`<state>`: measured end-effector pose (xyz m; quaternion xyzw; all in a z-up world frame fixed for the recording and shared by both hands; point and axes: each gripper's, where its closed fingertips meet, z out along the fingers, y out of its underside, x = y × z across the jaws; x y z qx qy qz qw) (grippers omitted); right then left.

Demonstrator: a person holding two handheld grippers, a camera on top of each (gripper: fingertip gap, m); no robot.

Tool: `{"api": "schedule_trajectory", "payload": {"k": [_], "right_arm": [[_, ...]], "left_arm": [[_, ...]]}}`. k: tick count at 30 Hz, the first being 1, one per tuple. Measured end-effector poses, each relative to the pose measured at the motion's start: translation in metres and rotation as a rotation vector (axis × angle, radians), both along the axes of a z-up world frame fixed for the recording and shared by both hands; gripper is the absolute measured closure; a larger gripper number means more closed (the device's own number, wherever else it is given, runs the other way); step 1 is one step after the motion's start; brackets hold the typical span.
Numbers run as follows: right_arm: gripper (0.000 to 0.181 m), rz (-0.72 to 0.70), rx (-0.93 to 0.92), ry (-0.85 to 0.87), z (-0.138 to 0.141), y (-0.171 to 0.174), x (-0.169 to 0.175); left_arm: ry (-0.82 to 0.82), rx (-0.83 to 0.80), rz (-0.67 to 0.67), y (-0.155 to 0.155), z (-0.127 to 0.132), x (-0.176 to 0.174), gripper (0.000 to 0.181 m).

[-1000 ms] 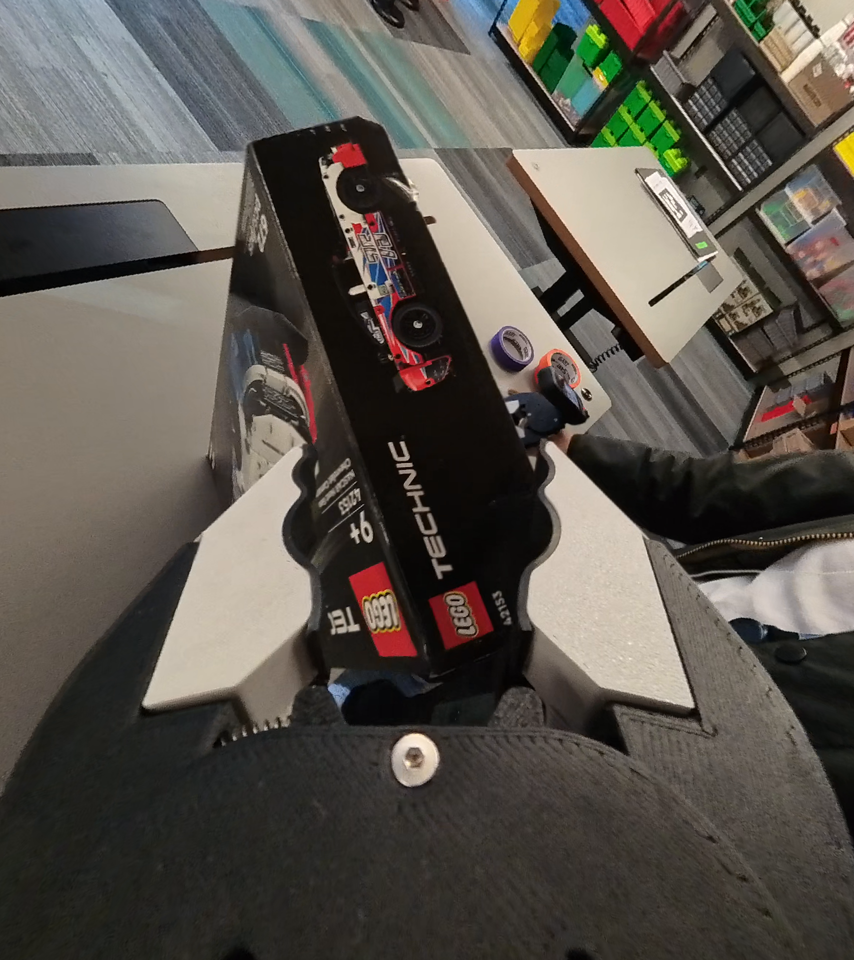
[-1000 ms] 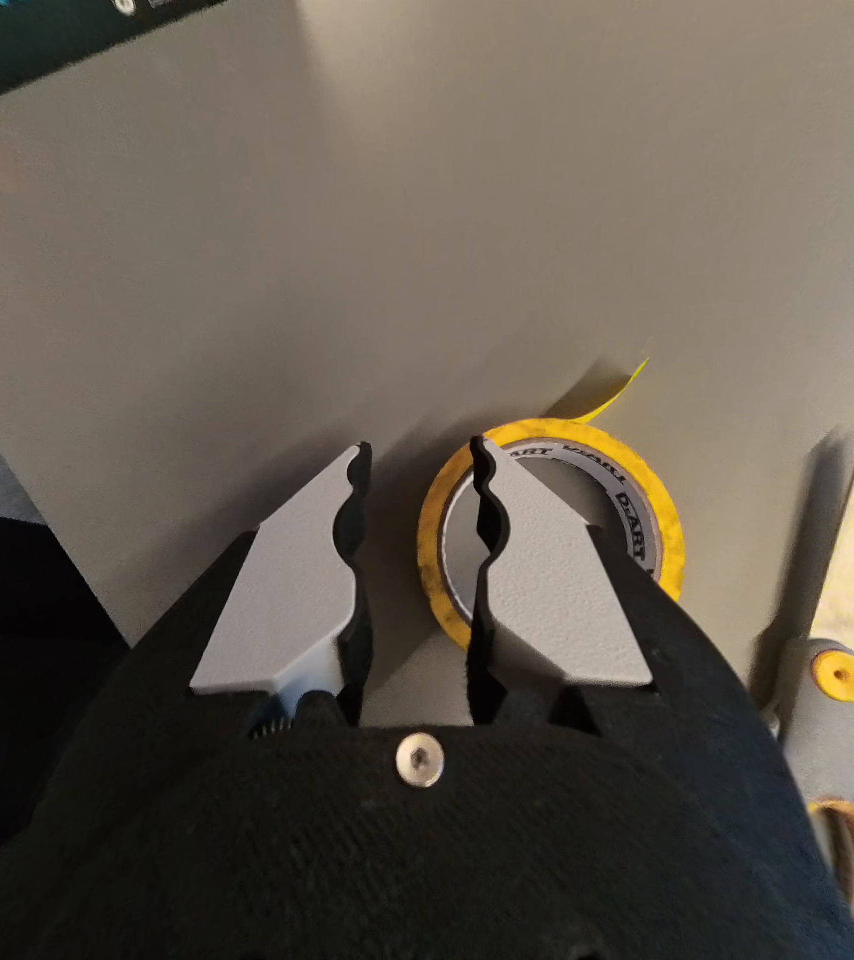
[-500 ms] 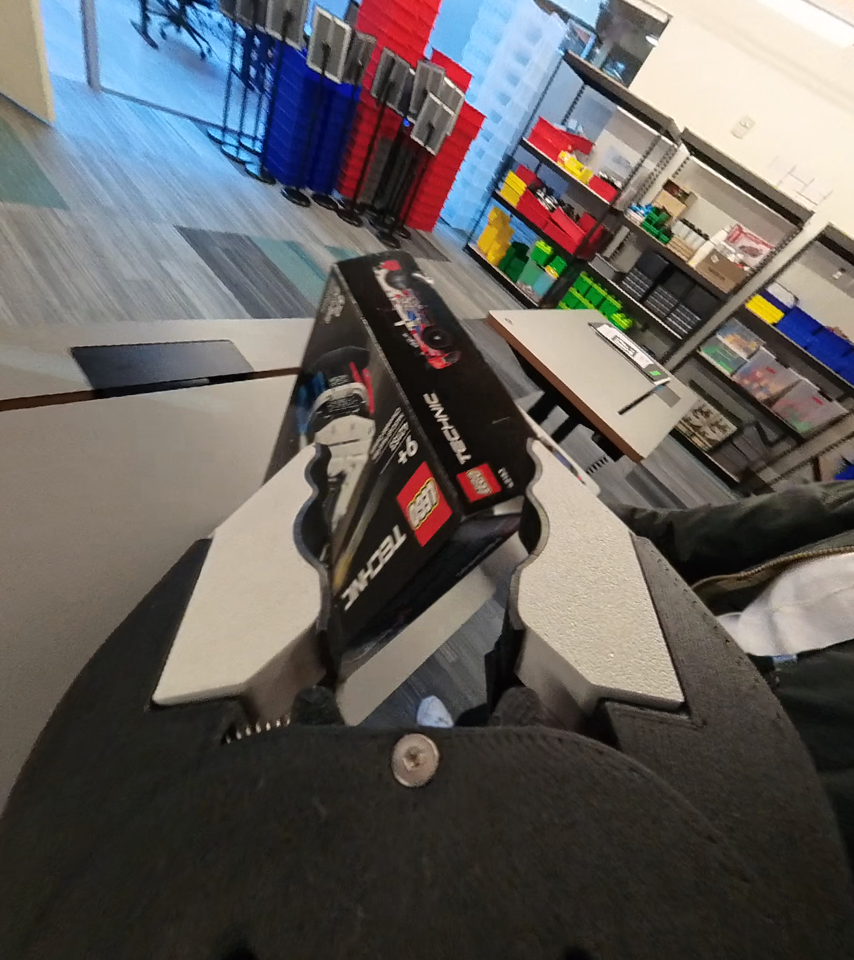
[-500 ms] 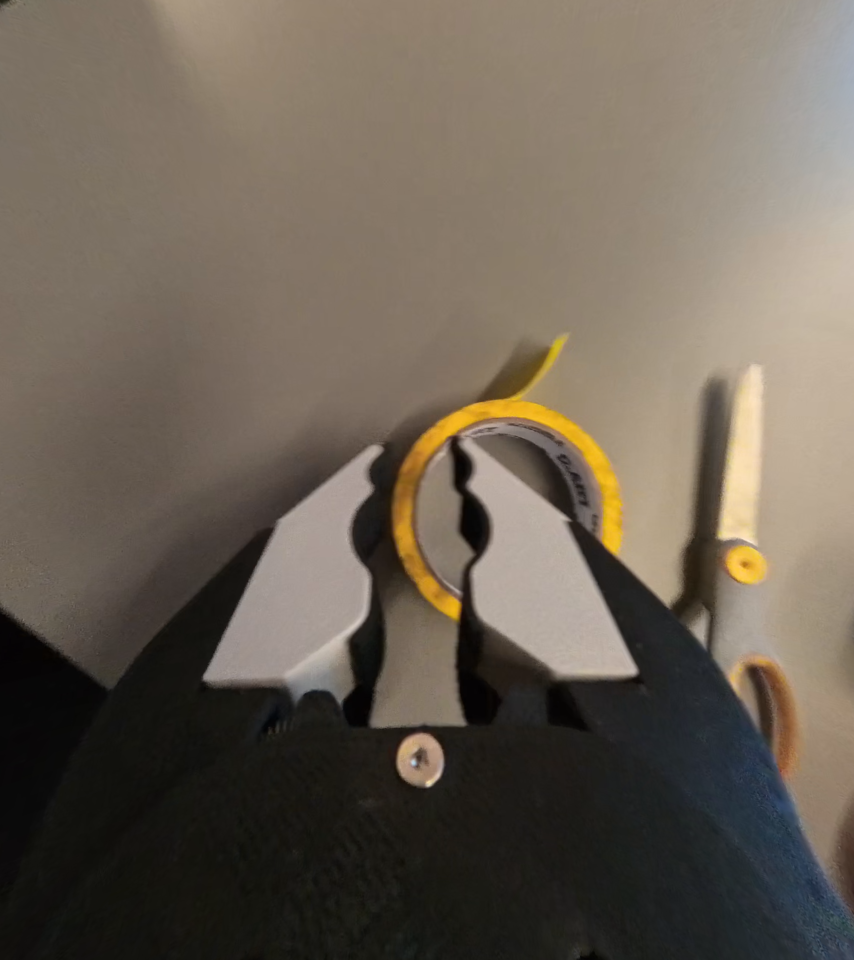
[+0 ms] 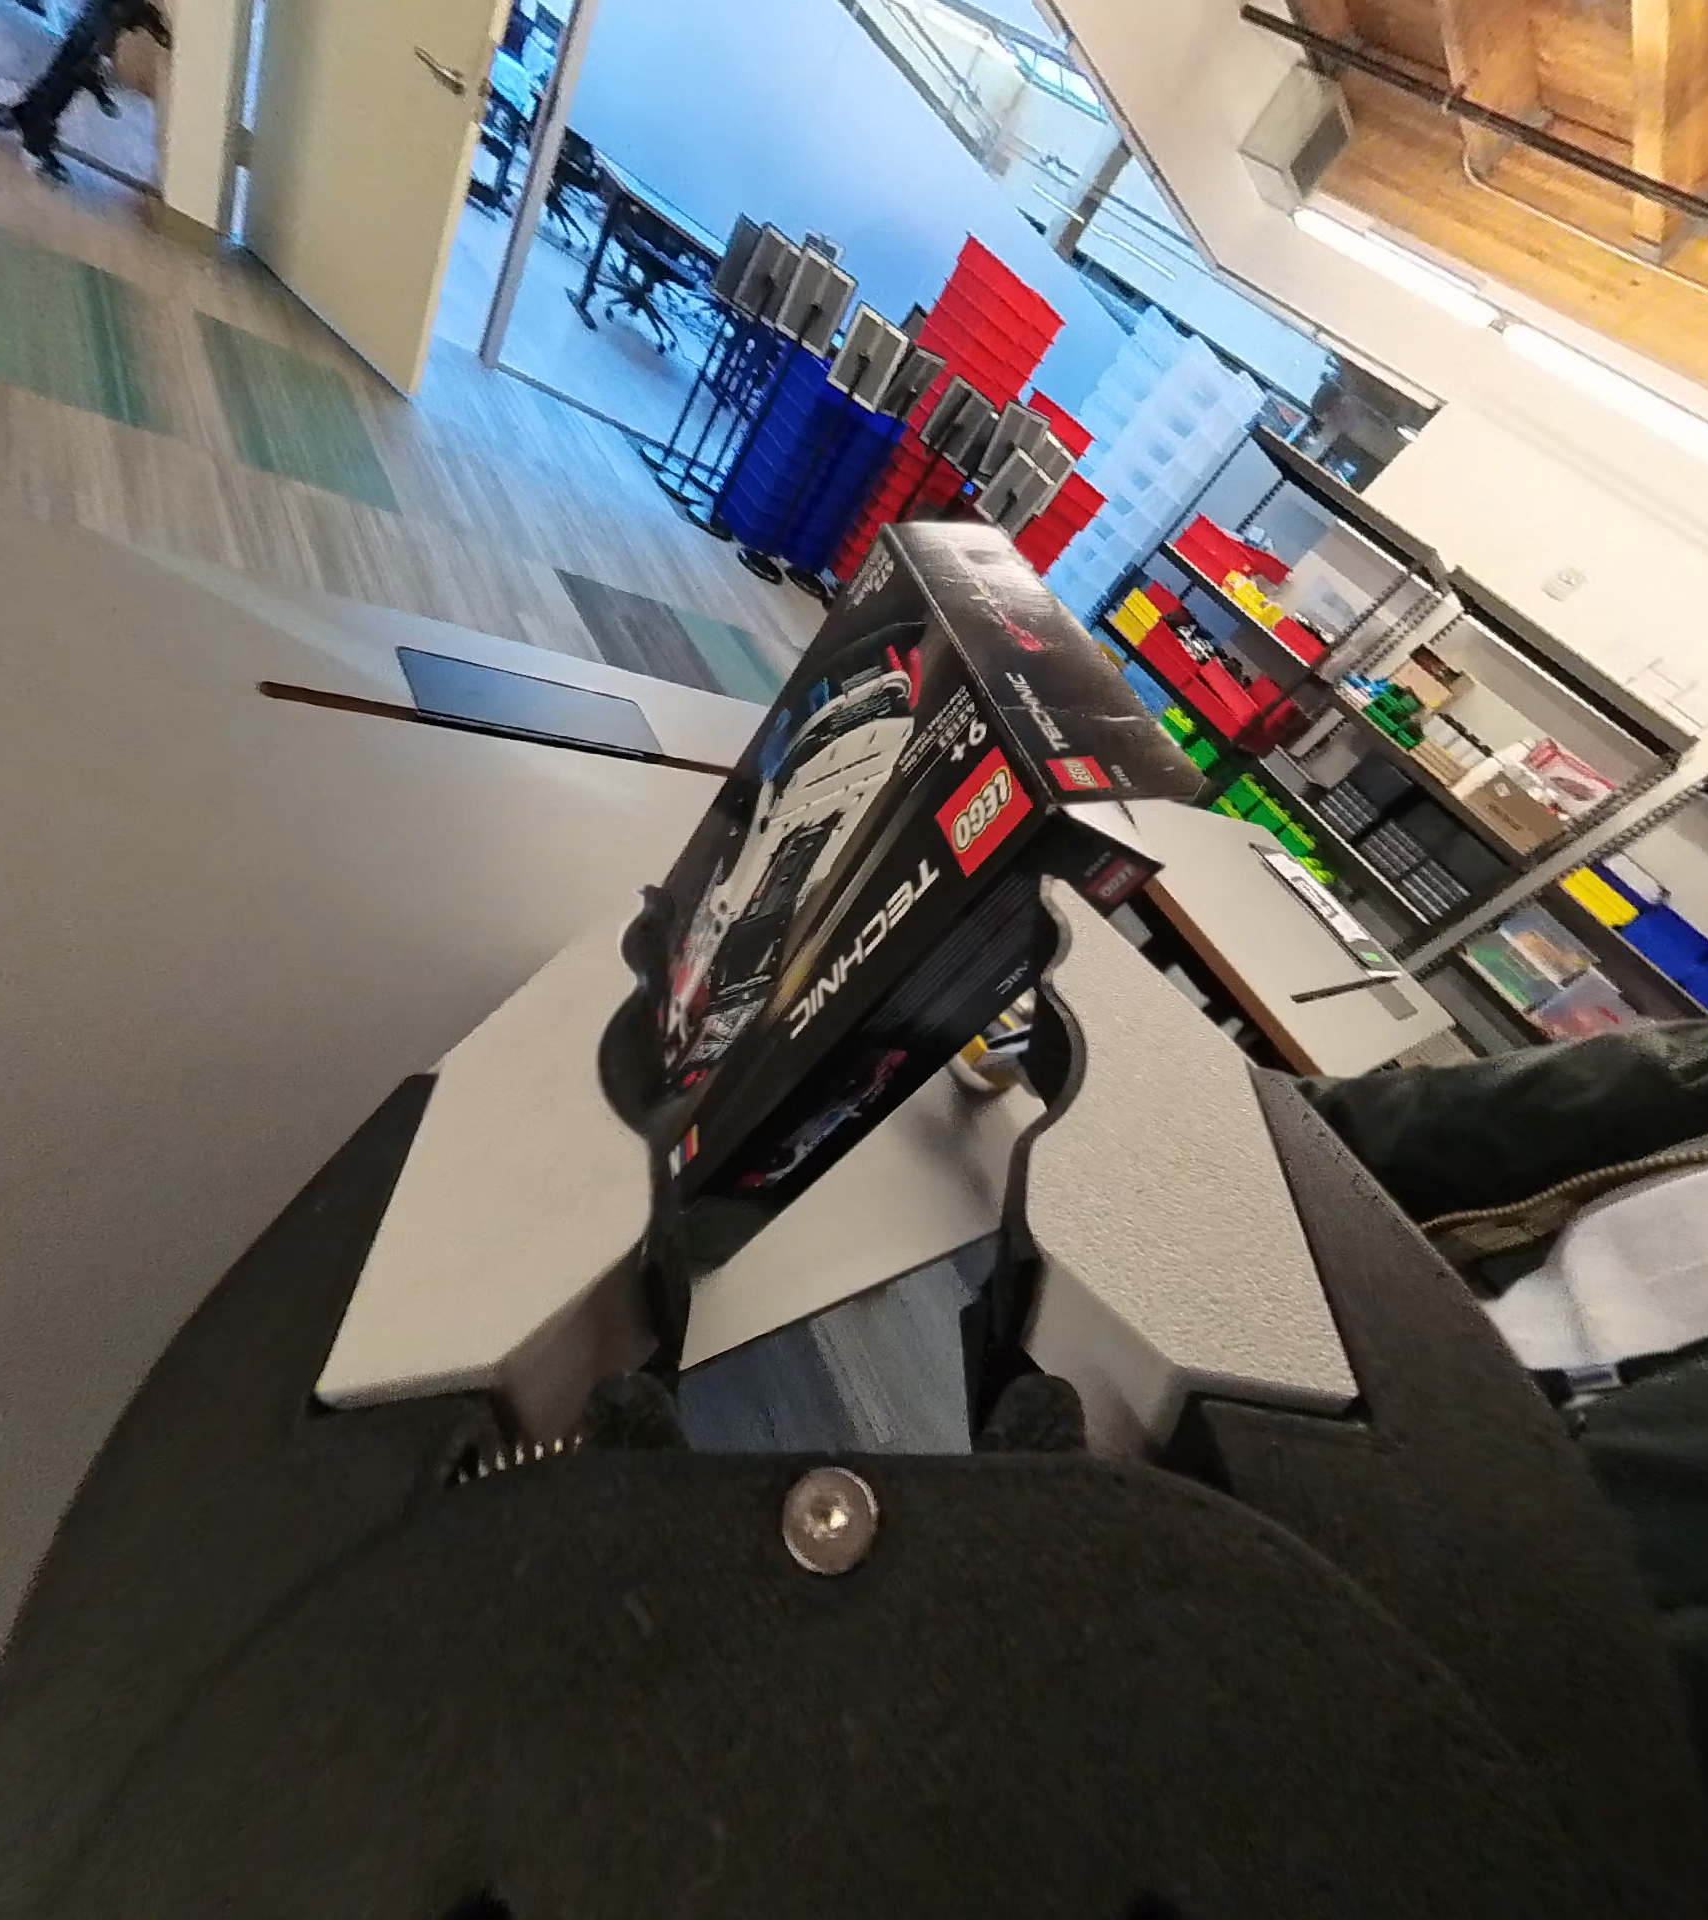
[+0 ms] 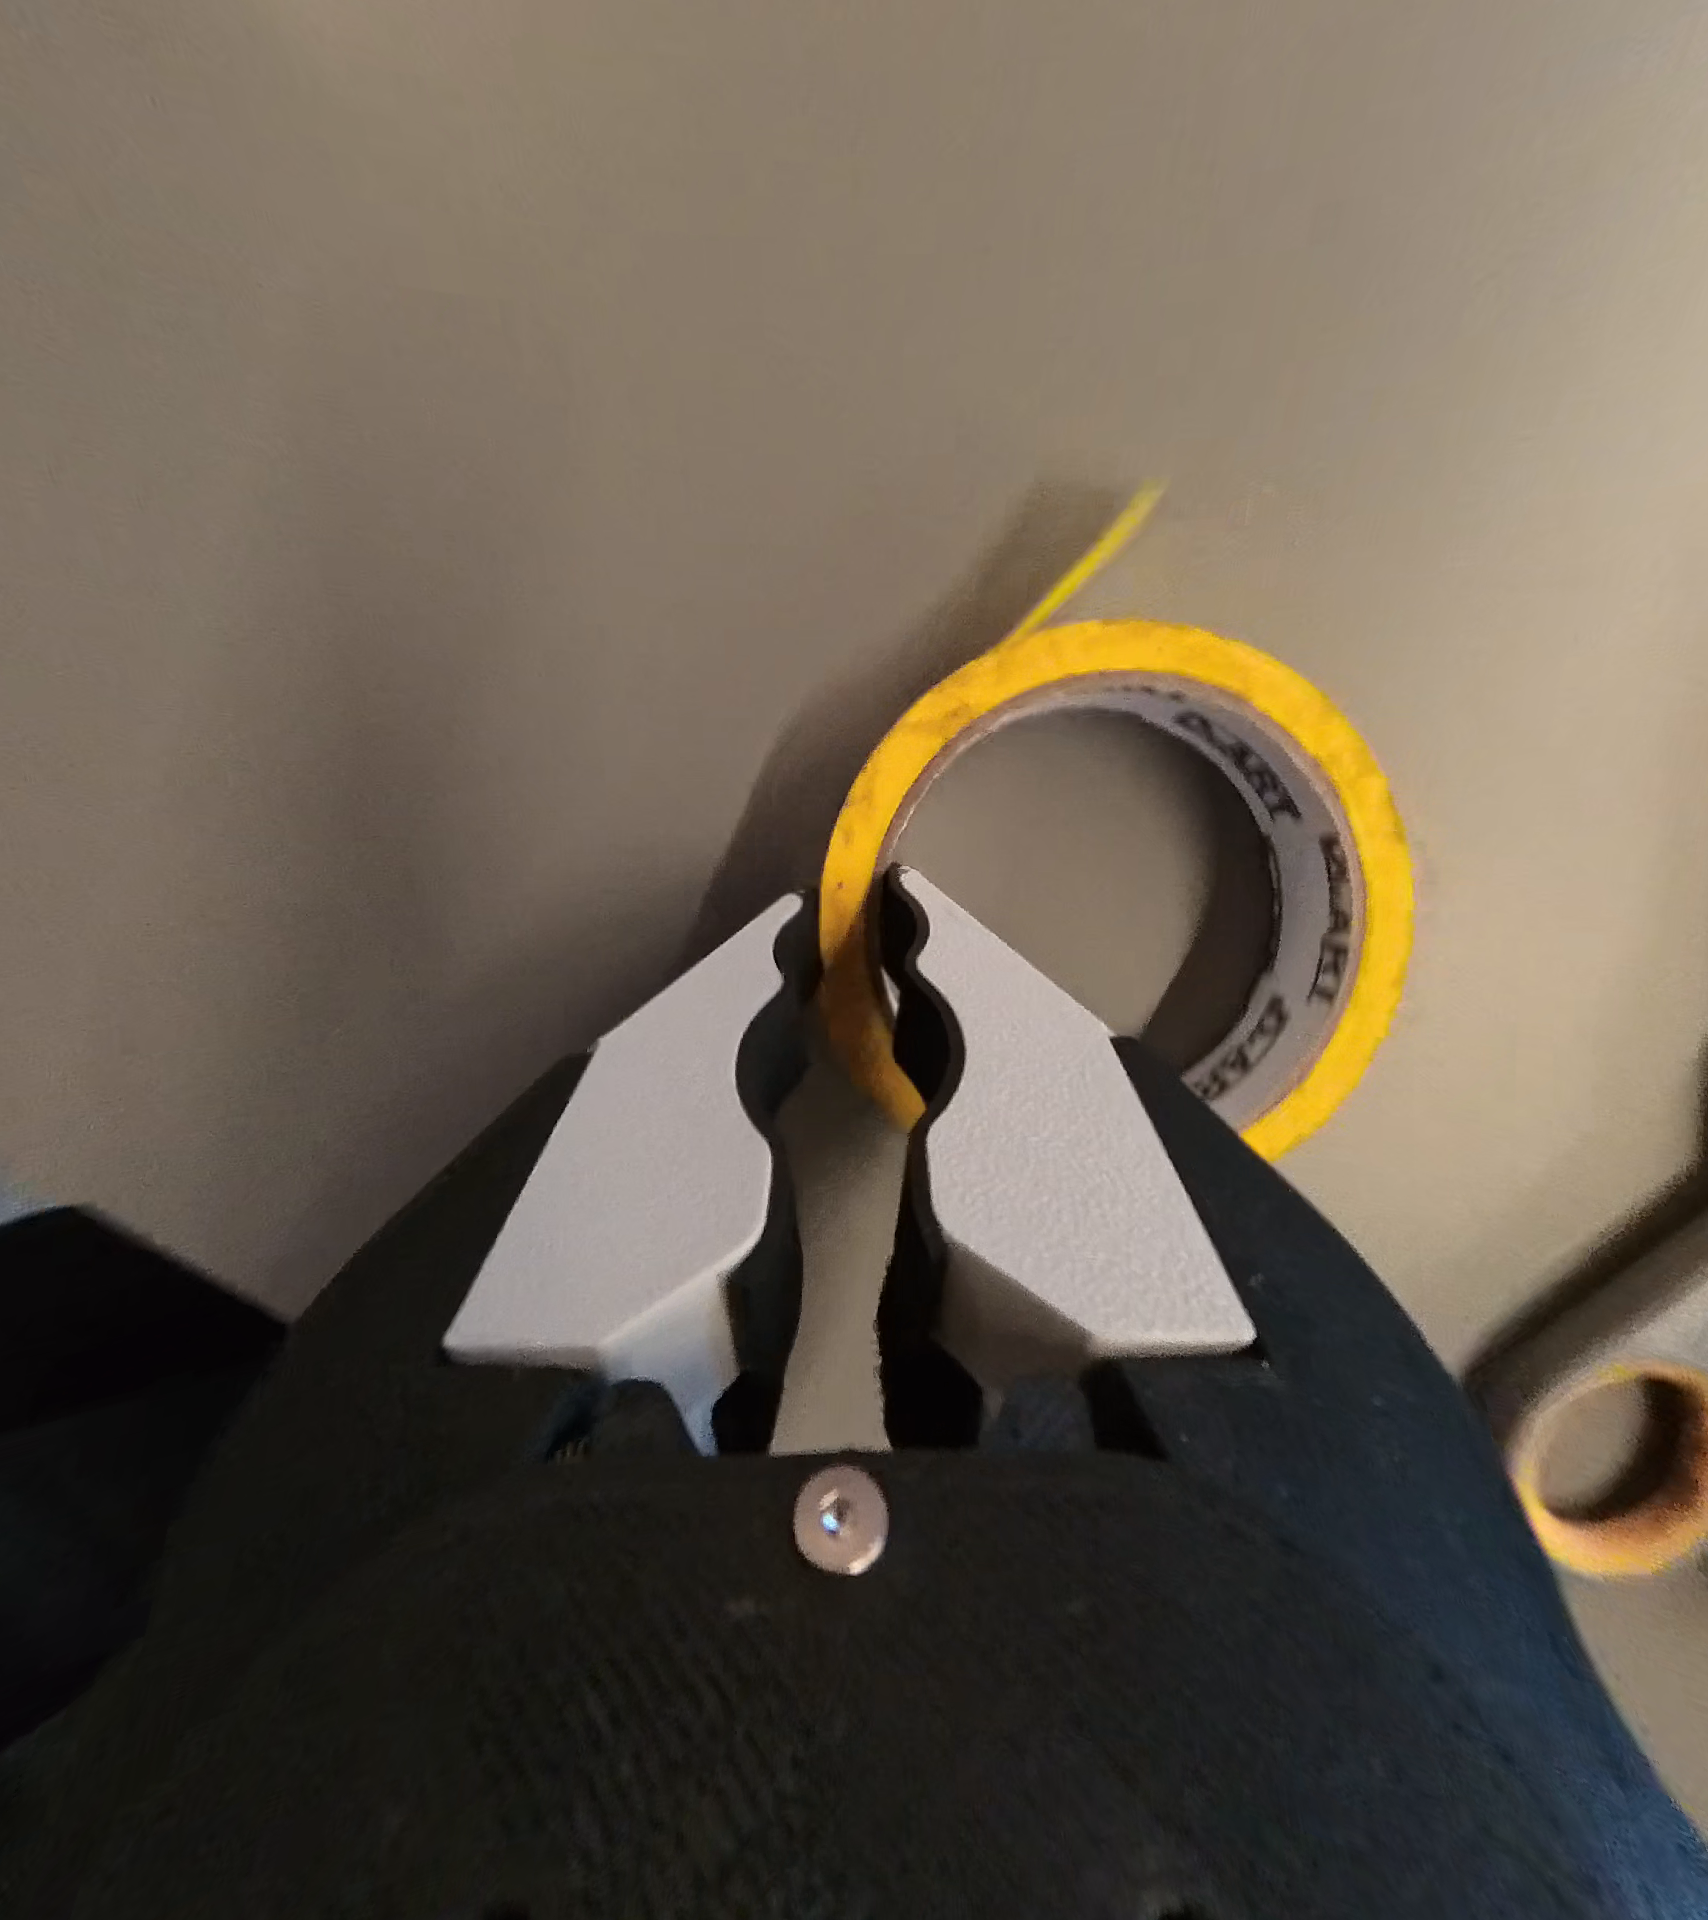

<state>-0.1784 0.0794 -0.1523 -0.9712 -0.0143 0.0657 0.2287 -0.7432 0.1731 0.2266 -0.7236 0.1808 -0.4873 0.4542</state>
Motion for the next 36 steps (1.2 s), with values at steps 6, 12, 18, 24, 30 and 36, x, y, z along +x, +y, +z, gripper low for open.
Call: {"api": "schedule_trajectory", "payload": {"k": [6,12,18,24,30,36], "right_arm": [[0.172,0.151,0.386,0.517,0.103,0.01,-0.085],[0.172,0.444,0.692,0.914,0.247,-0.031,-0.137],[0.172,0.844,0.622,1.0,0.331,-0.109,-0.153],[0.172,1.072,0.537,0.937,0.371,-0.16,-0.153],[0.172,1.16,0.535,0.889,0.387,-0.17,-0.155],[0.172,1.233,0.516,0.893,0.386,-0.16,-0.171]], "left_arm": [[0.074,0.1,0.005,-0.039,-0.001,0.009,0.118],[0.238,0.219,-0.132,-0.107,0.02,0.092,0.134],[0.272,0.293,-0.326,-0.175,0.049,0.234,0.134],[0.3,0.251,-0.641,-0.199,0.055,0.351,0.137],[0.333,0.167,-0.792,-0.213,0.07,0.379,0.159],[0.443,0.139,-0.789,-0.201,0.063,0.37,0.152]]}}
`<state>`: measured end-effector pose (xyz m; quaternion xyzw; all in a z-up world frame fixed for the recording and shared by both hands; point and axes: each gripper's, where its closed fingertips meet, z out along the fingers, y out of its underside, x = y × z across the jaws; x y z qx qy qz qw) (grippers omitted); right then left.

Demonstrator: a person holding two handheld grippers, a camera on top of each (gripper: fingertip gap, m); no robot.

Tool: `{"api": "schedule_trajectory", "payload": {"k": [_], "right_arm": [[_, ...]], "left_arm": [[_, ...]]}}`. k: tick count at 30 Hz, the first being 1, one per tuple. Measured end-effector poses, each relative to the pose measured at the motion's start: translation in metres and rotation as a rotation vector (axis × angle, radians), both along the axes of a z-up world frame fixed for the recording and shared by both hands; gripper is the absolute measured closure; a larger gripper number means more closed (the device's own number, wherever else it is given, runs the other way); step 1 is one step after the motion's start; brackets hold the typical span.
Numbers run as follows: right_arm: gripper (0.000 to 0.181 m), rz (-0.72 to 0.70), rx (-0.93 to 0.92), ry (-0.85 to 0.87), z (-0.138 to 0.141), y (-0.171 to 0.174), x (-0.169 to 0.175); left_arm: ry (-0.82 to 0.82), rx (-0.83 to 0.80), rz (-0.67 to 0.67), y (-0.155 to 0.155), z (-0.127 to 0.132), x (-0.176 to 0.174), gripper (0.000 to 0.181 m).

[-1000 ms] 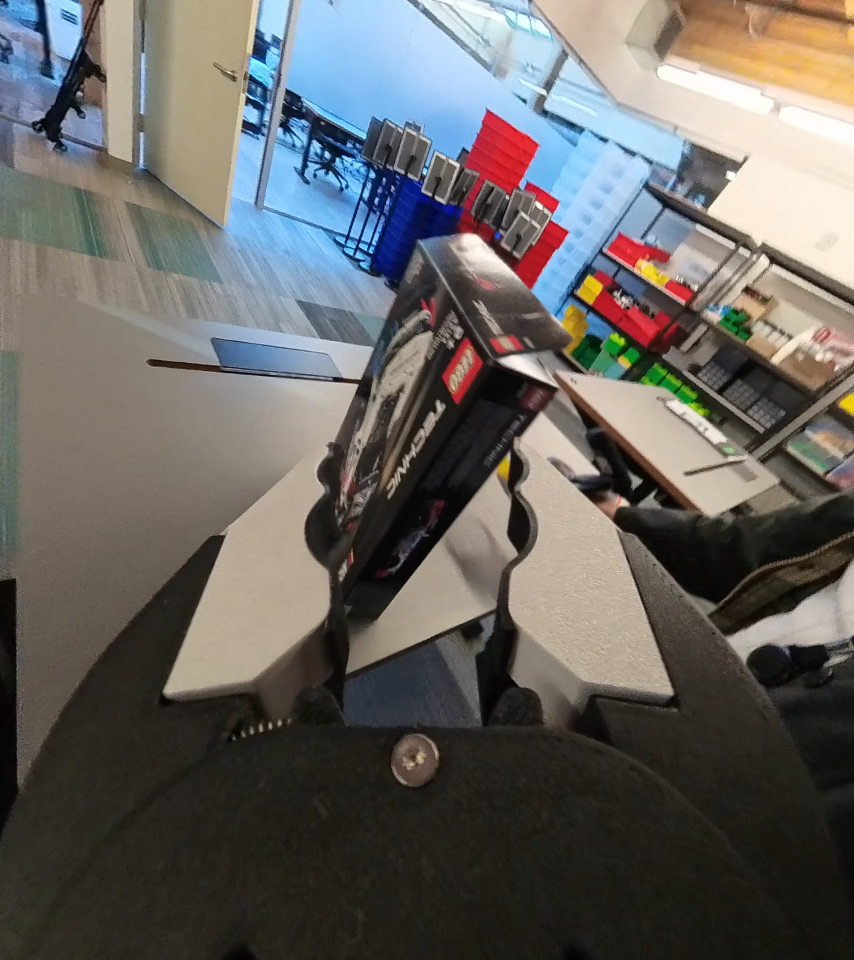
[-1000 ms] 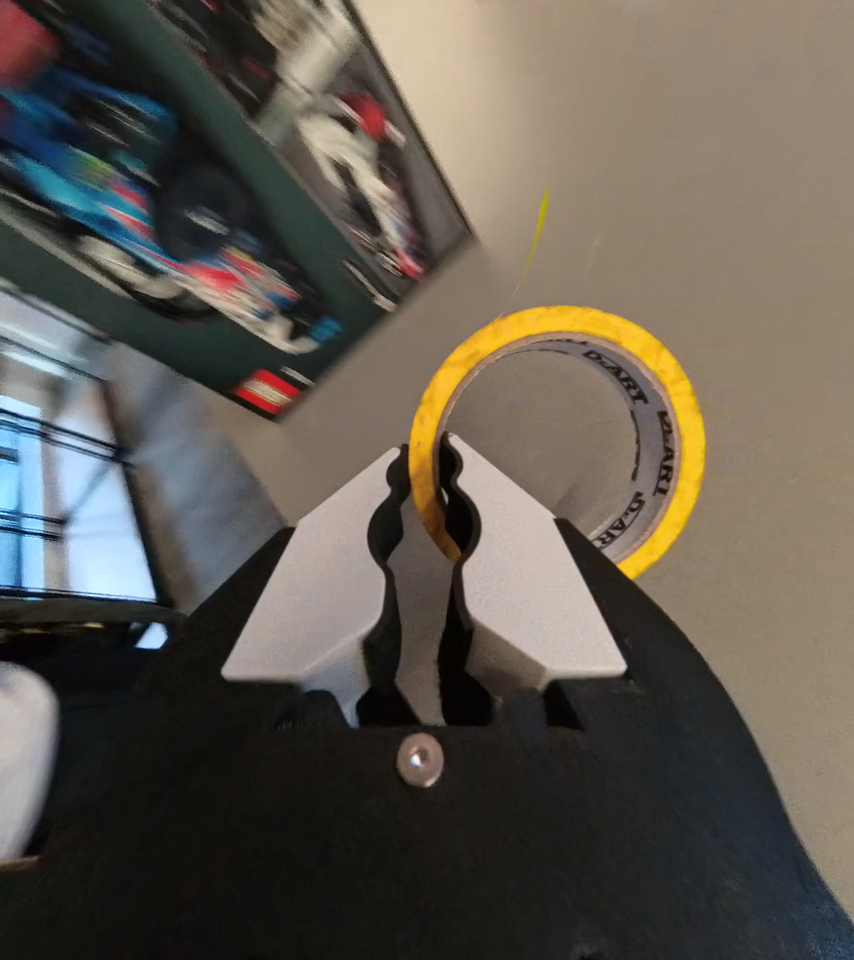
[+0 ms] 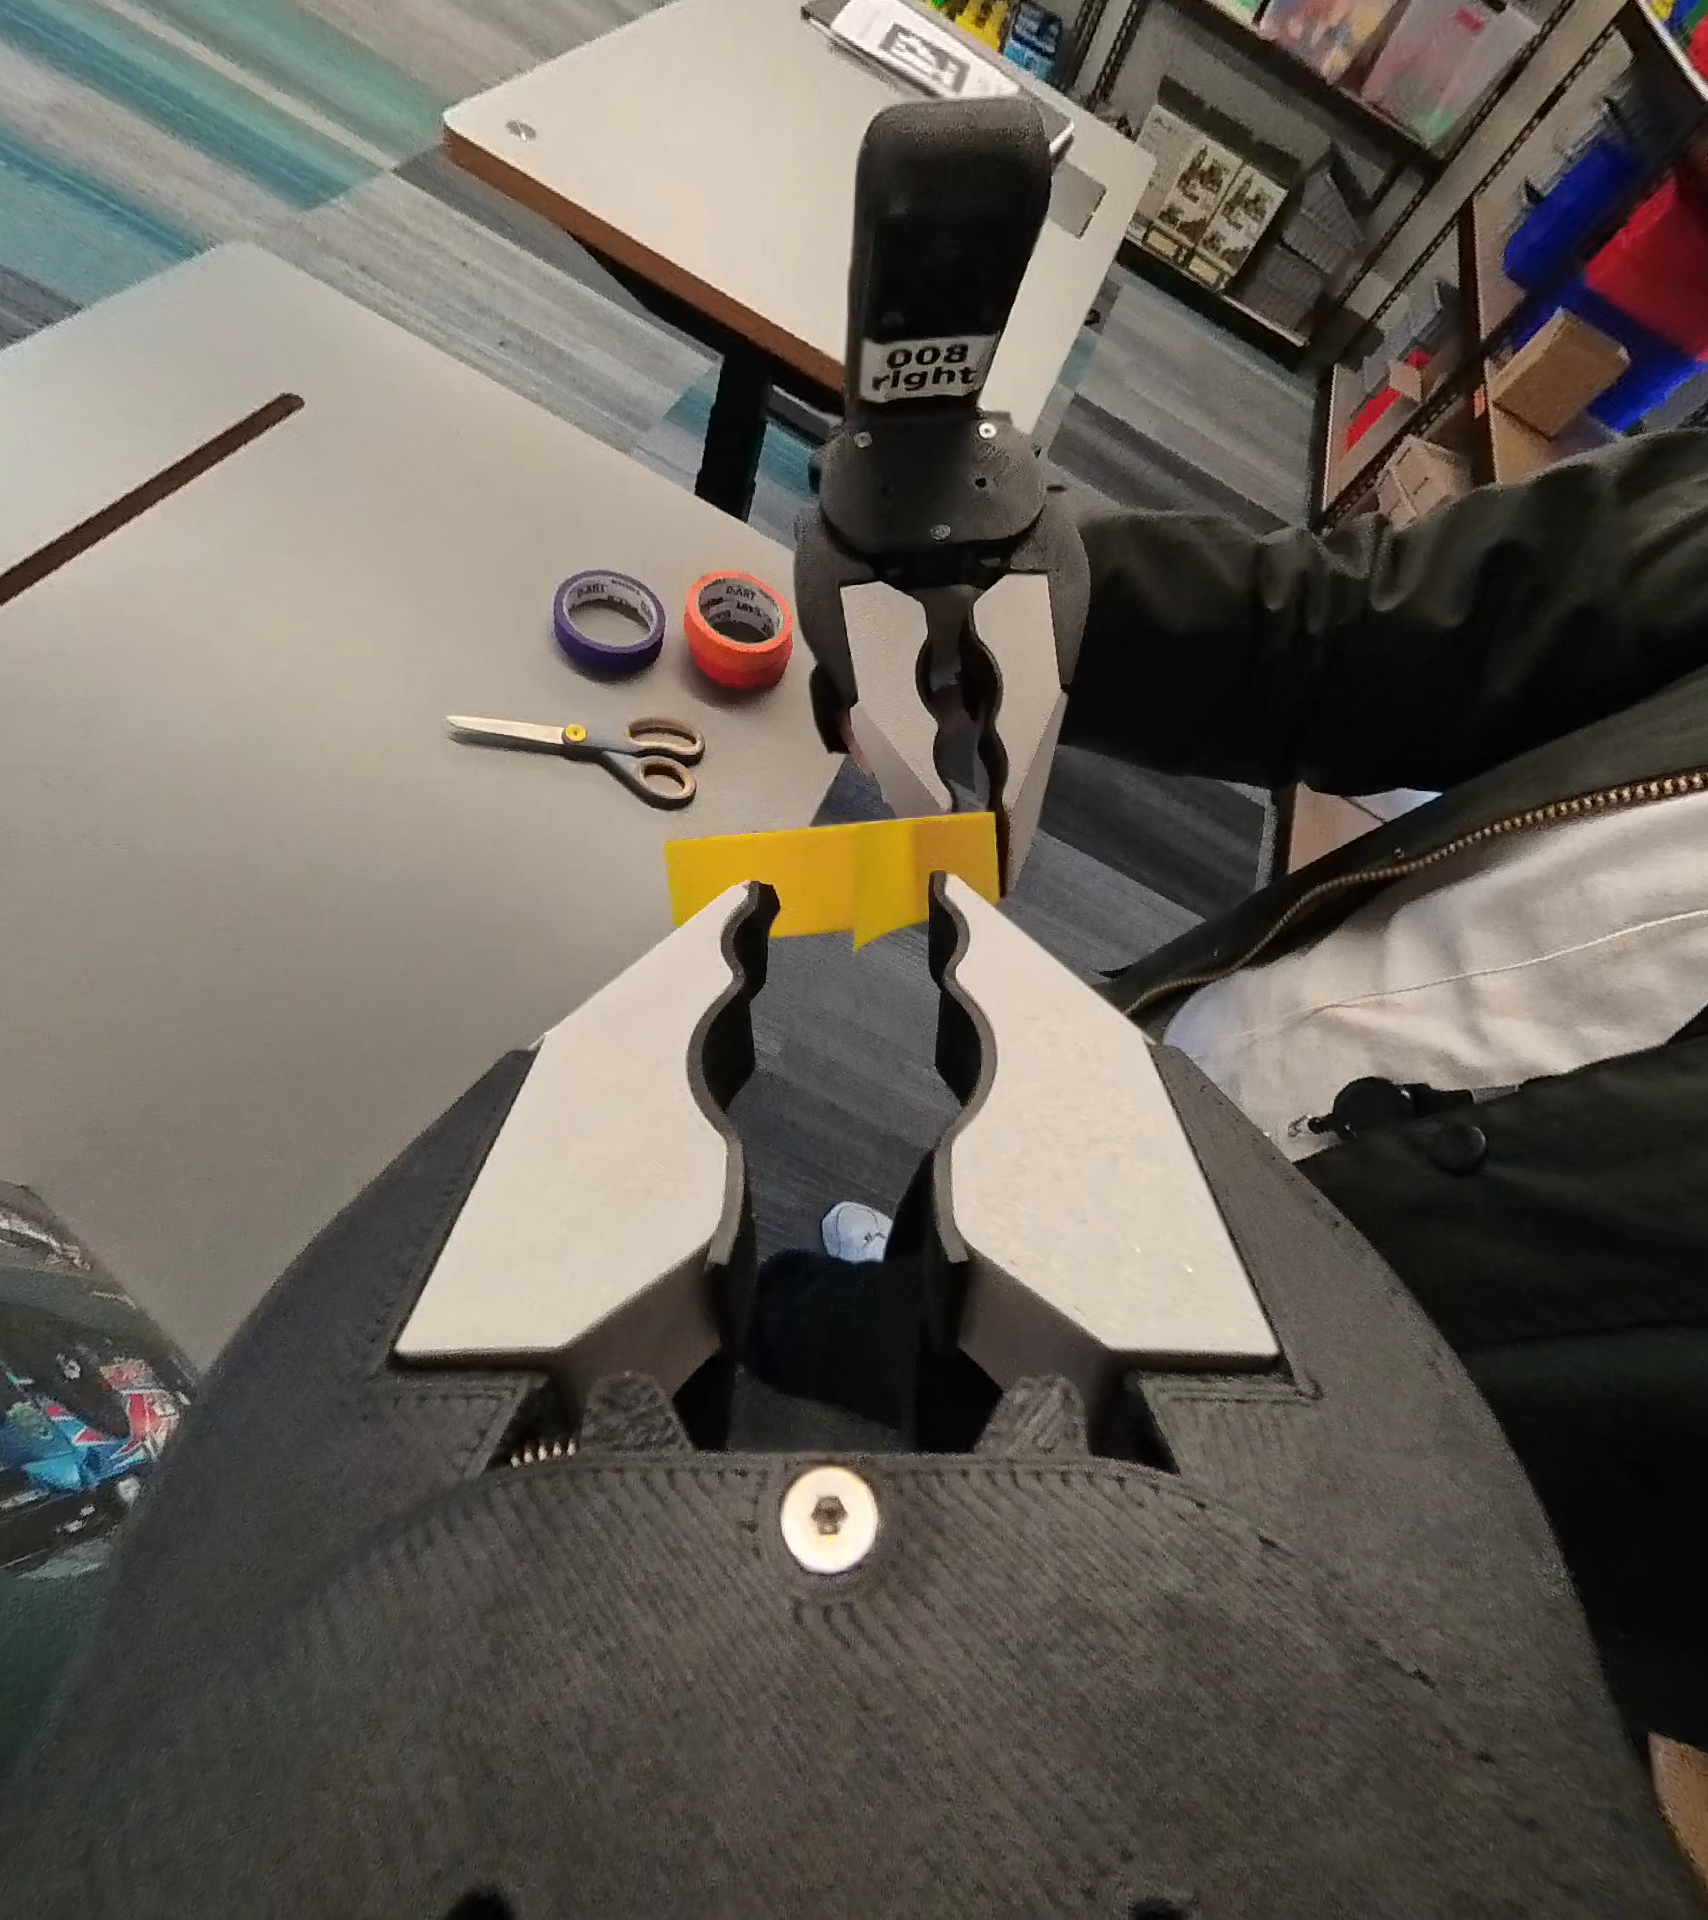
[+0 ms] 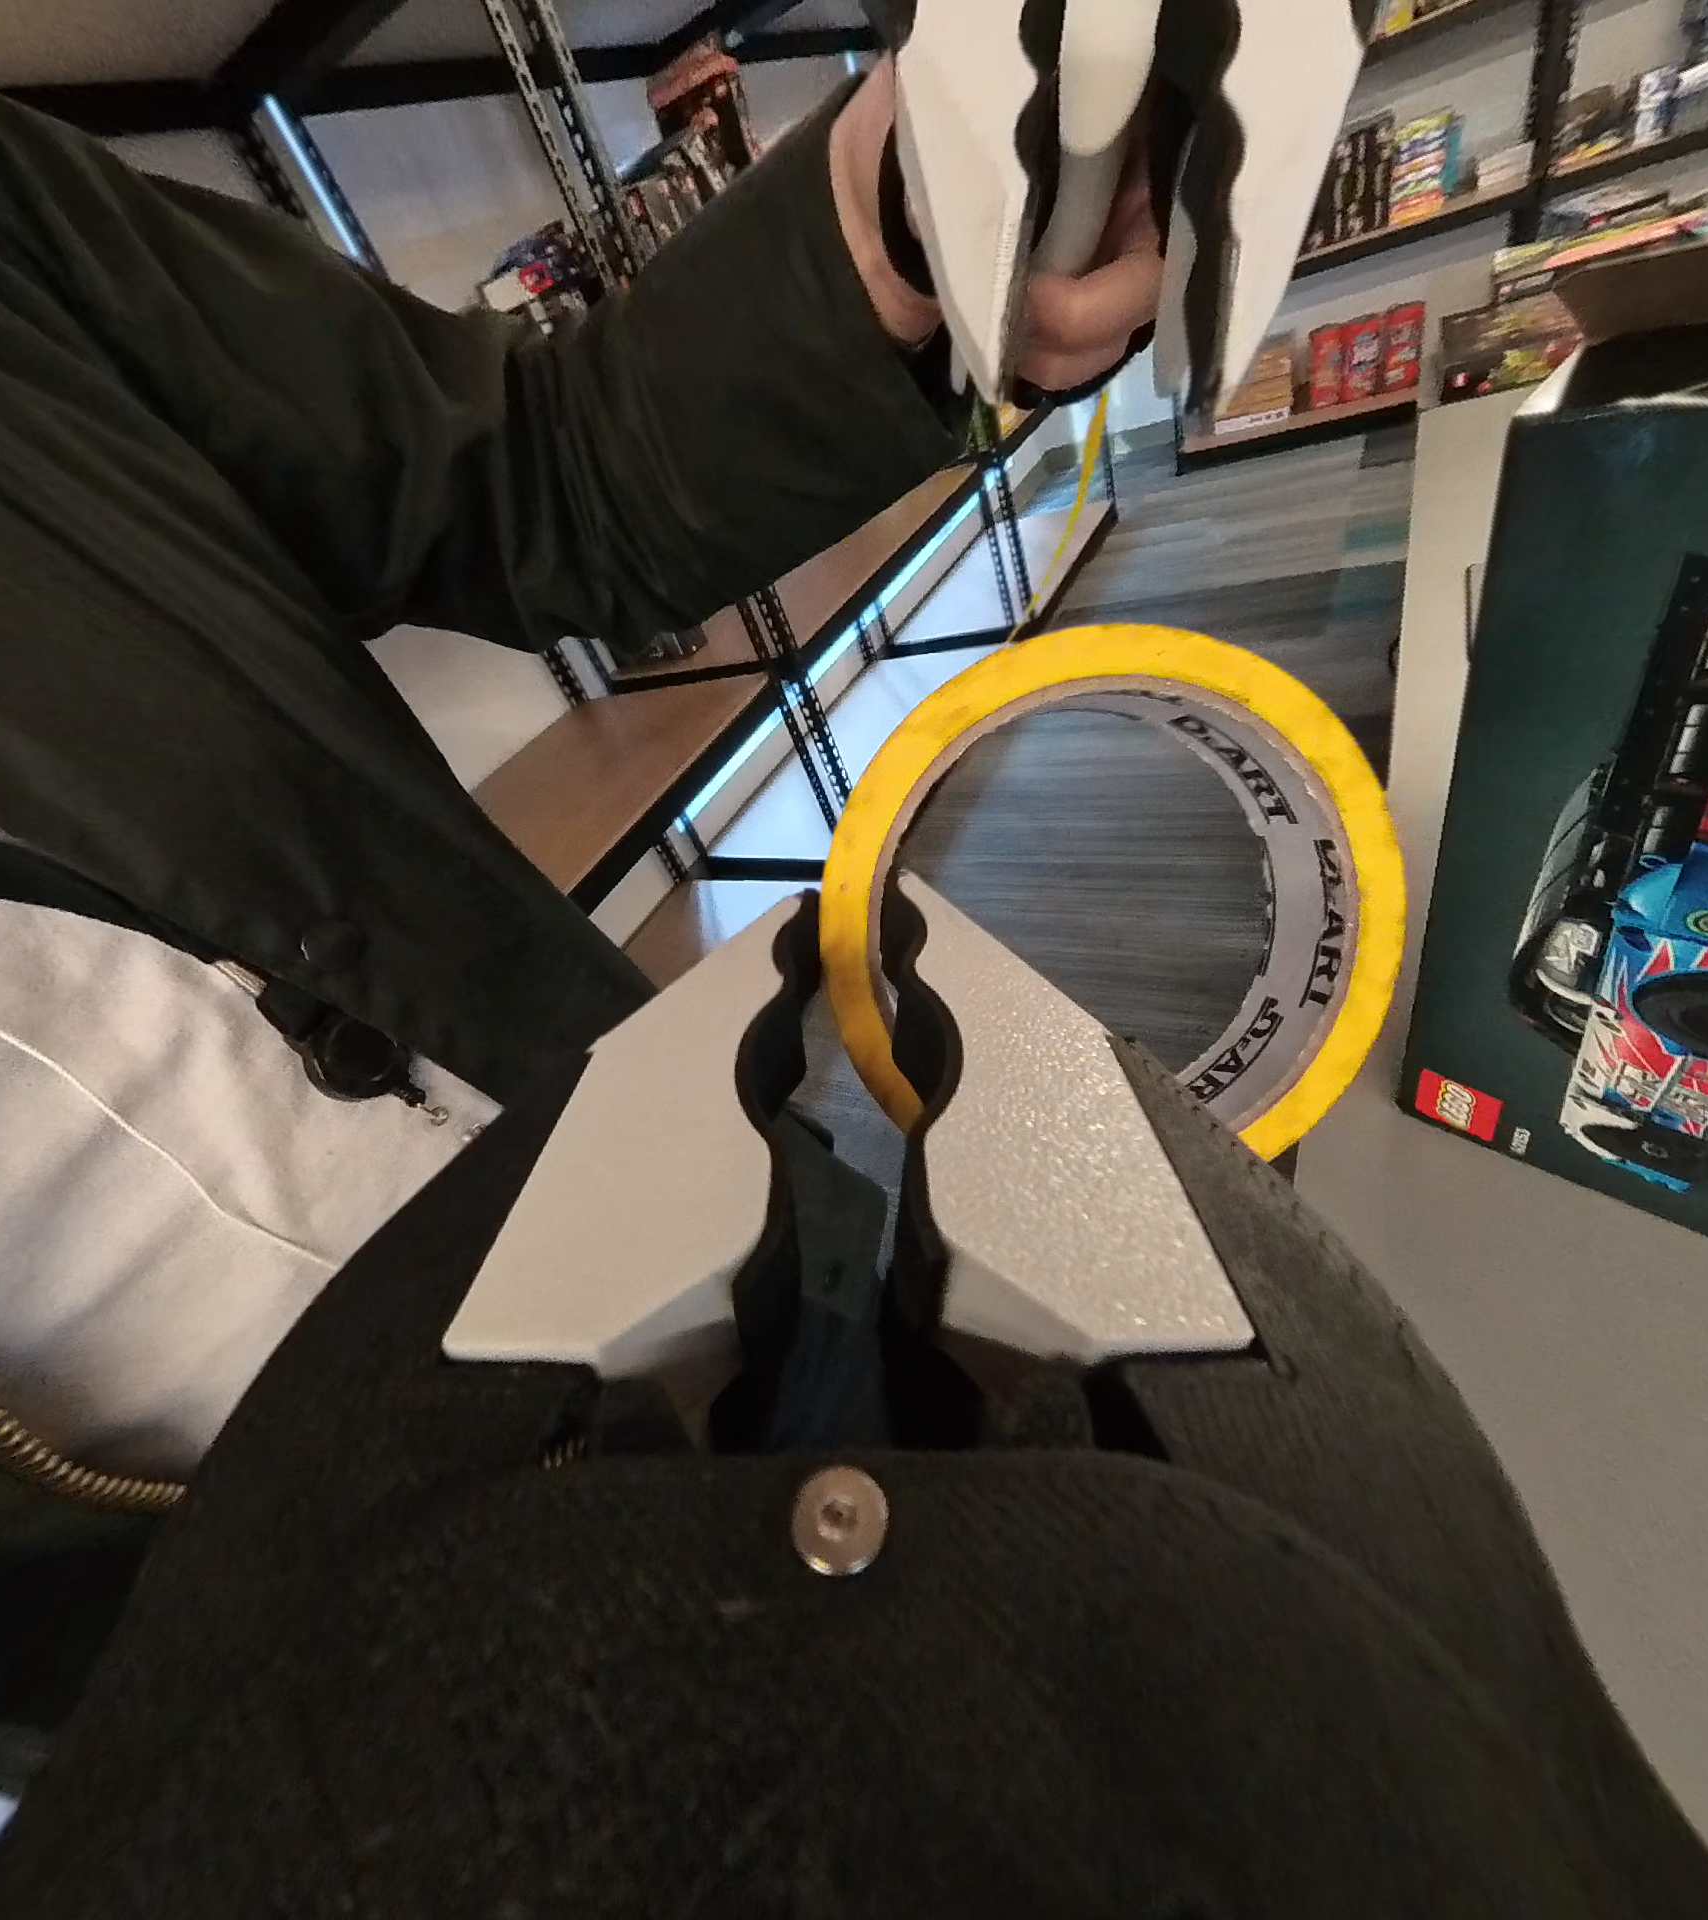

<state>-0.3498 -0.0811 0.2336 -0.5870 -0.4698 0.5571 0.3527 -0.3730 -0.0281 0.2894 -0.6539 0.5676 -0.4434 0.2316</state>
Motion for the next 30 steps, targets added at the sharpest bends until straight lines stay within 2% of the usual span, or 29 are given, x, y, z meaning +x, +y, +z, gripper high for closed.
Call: {"api": "schedule_trajectory", "payload": {"k": [3,5,9,14,20,22,26,30], "right_arm": [[0.172,0.023,0.003,-0.005,-0.002,0.015,-0.01],[0.172,0.027,-0.004,-0.011,-0.005,0.03,-0.016],[0.171,0.032,-0.14,0.02,-0.008,0.066,-0.03],[0.172,0.045,-0.431,0.107,0.001,0.11,-0.049],[0.172,0.041,-0.597,0.064,0.013,0.144,-0.079],[0.172,0.053,-0.682,0.052,0.023,0.154,-0.083],[0.172,0.041,-0.721,-0.016,0.037,0.175,-0.078],[0.172,0.034,-0.891,-0.11,0.038,0.201,-0.081]], "left_arm": [[0.049,-0.016,-0.033,0.008,-0.01,-0.007,0.161],[0.066,-0.013,-0.065,0.016,-0.016,-0.013,0.181],[0.052,-0.028,0.021,0.052,-0.015,-0.019,0.181],[0.153,-0.053,0.117,0.097,-0.014,-0.042,0.181],[0.287,0.004,0.183,0.137,-0.005,-0.074,0.181],[0.306,-0.055,0.192,0.152,-0.003,-0.079,0.181],[0.228,-0.3,0.189,0.174,0.009,-0.078,0.181],[0.21,-0.396,0.223,0.202,-0.001,-0.085,0.181]]}}
